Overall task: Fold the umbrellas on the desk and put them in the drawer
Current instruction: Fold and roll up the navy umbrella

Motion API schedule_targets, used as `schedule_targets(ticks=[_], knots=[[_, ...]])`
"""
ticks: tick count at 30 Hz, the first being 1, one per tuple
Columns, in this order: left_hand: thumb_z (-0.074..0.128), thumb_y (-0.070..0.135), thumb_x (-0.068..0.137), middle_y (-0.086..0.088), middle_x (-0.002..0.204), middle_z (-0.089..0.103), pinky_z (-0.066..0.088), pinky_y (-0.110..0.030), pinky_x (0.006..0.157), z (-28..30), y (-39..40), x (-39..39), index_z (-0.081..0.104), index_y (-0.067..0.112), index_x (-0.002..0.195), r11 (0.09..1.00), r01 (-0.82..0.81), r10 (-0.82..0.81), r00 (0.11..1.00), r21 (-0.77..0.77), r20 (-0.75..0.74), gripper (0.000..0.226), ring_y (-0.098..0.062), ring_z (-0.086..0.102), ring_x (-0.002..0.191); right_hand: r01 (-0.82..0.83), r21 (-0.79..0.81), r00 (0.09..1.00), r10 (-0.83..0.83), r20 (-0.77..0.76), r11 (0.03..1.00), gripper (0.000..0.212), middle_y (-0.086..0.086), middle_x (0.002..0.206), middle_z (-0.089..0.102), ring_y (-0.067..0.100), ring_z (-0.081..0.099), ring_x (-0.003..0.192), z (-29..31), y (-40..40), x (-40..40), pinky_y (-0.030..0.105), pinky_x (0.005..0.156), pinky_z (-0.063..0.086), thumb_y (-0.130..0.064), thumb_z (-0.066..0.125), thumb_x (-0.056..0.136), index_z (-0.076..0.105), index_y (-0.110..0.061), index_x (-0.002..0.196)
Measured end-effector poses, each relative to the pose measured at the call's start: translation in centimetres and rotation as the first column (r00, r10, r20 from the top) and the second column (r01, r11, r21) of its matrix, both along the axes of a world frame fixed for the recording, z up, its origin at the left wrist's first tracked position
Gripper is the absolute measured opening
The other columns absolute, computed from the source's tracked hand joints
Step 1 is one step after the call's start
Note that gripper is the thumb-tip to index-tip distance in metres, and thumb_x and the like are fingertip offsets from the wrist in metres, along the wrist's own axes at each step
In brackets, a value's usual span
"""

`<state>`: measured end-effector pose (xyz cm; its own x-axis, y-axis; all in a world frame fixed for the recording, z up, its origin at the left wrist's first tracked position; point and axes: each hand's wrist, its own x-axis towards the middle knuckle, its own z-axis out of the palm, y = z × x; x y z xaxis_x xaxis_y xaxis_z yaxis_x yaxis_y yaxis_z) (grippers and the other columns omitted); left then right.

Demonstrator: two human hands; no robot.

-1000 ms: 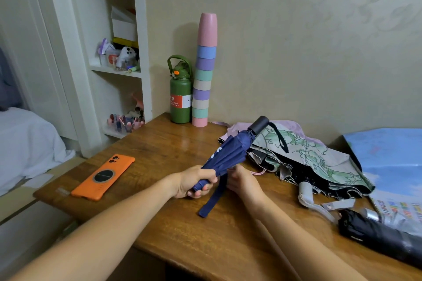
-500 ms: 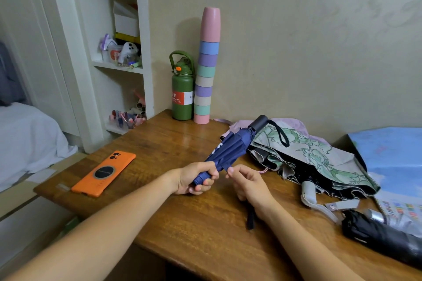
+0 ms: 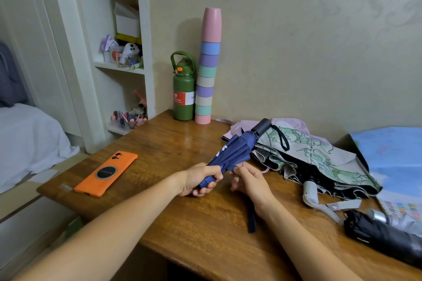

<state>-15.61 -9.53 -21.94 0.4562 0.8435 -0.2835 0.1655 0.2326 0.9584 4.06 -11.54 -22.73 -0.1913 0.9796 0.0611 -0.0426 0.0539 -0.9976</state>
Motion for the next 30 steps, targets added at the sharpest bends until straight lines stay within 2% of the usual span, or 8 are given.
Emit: schedule_targets(ticks=[4, 9, 14, 19, 22, 25, 27, 30], knots=[[0.062, 0.029, 0.086, -0.001, 0.062, 0.047, 0.026, -0.021, 0.037, 0.1, -0.1, -0.1, 0.056, 0.019, 0.066, 1.000, -0.009, 0.009, 1.000, -0.004, -0.006, 0.023, -0.012, 0.038, 0.045, -0.015, 0.057, 1.000, 0.014, 0.021, 0.998, 0.027, -0.003, 0.056, 0.041, 0.012, 0.030, 0.045, 1.0, -0.2, 0.0, 0.025, 0.045, 0.024, -0.037, 0.066, 0.098, 0.062, -0.013, 0.085], [0.063, 0.032, 0.082, 0.000, 0.061, 0.044, 0.024, -0.021, 0.035, 0.1, -0.3, -0.3, 0.055, 0.019, 0.067, 1.000, -0.005, 0.007, 0.997, -0.020, 0.072, 0.022, -0.011, 0.036, 0.043, -0.052, 0.067, 0.998, 0.051, 0.028, 0.996, 0.022, 0.000, 0.050, 0.034, 0.014, 0.023, 0.041, 0.7, 0.2, 0.2, 0.028, 0.045, 0.015, -0.034, 0.069, 0.096, 0.066, -0.016, 0.084], [0.062, 0.033, 0.084, 0.001, 0.061, 0.044, 0.023, -0.021, 0.037, 0.2, -0.5, -0.5, 0.056, 0.020, 0.068, 1.000, 0.009, -0.006, 0.995, -0.027, 0.095, 0.022, -0.010, 0.036, 0.043, -0.079, 0.111, 0.993, 0.069, 0.091, 0.991, 0.023, -0.005, 0.052, 0.046, 0.008, 0.029, 0.042, 0.8, 0.5, 0.2, 0.021, 0.042, 0.022, -0.030, 0.067, 0.097, 0.068, -0.008, 0.091], [0.060, 0.035, 0.082, 0.003, 0.060, 0.041, 0.023, -0.019, 0.034, 0.2, -0.4, -0.6, 0.053, 0.018, 0.072, 0.998, 0.029, -0.022, 0.990, -0.050, 0.136, 0.021, -0.008, 0.036, 0.040, 0.017, 0.228, 0.971, -0.071, 0.230, 0.973, 0.035, -0.014, 0.064, 0.052, 0.003, 0.041, 0.058, -0.3, 1.2, -0.6, 0.020, 0.058, 0.033, -0.046, 0.065, 0.093, 0.067, -0.012, 0.083], [0.059, 0.036, 0.081, 0.004, 0.057, 0.040, 0.024, -0.019, 0.033, 0.1, -0.4, -1.2, 0.050, 0.017, 0.073, 0.994, 0.097, -0.084, 0.978, -0.057, 0.191, 0.023, -0.007, 0.036, 0.038, 0.080, 0.157, 0.972, -0.112, 0.206, 0.984, 0.050, -0.008, 0.063, 0.049, 0.007, 0.038, 0.055, -0.4, 1.3, -1.3, 0.025, 0.055, 0.030, -0.059, 0.069, 0.084, 0.065, -0.009, 0.087], [0.058, 0.036, 0.083, 0.005, 0.055, 0.042, 0.027, -0.020, 0.035, 0.0, -0.4, -1.7, 0.050, 0.015, 0.074, 0.983, 0.178, -0.165, 0.959, -0.037, 0.232, 0.024, -0.007, 0.038, 0.037, -0.068, 0.055, 0.994, 0.063, 0.089, 0.996, 0.044, 0.000, 0.061, 0.040, 0.013, 0.030, 0.049, -0.2, 1.2, -1.9, 0.028, 0.047, 0.022, -0.052, 0.070, 0.090, 0.067, -0.011, 0.105], [0.055, 0.035, 0.085, 0.006, 0.055, 0.043, 0.029, -0.021, 0.036, 0.0, -0.3, -2.0, 0.050, 0.015, 0.076, 0.972, 0.233, -0.220, 0.946, -0.026, 0.239, 0.022, -0.007, 0.039, 0.037, -0.174, 0.015, 0.985, 0.174, -0.007, 0.985, 0.025, 0.003, 0.058, 0.031, 0.014, 0.024, 0.048, 0.1, 1.3, -1.6, 0.030, 0.048, 0.017, -0.041, 0.068, 0.095, 0.067, -0.019, 0.082], [0.053, 0.035, 0.088, 0.005, 0.058, 0.044, 0.034, -0.022, 0.039, 0.3, -0.2, -2.0, 0.052, 0.015, 0.080, 0.959, 0.283, -0.276, 0.941, -0.009, 0.197, 0.021, -0.007, 0.042, 0.040, -0.198, -0.009, 0.980, 0.197, -0.040, 0.980, 0.046, 0.002, 0.053, 0.029, 0.014, 0.021, 0.046, 0.0, 1.7, -1.0, 0.030, 0.048, 0.017, -0.035, 0.069, 0.095, 0.046, -0.026, 0.057]])
